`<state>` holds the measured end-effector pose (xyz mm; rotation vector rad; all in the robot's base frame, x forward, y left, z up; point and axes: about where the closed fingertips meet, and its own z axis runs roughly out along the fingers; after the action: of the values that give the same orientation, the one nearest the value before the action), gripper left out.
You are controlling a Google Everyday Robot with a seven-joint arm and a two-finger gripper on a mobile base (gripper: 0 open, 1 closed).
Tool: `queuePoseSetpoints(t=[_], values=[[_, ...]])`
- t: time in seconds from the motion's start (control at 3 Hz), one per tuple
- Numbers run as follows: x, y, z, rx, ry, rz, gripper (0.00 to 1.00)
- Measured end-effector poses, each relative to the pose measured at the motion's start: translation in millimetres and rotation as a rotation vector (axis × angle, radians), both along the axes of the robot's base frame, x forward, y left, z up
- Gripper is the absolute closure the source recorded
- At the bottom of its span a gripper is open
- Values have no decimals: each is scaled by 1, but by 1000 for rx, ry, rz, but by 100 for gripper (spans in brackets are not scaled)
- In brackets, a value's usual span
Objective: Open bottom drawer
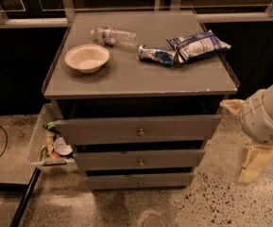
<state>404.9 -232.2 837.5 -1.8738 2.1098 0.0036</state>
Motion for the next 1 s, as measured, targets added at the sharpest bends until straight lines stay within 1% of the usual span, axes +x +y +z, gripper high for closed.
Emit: queuePoseSetpoints(t=[0.33,0.67,1.0], values=[[-7,-8,-60,27,13,92,0],[-6,-7,-59,20,5,114,0],[-10,-4,-72,49,34,127,0]])
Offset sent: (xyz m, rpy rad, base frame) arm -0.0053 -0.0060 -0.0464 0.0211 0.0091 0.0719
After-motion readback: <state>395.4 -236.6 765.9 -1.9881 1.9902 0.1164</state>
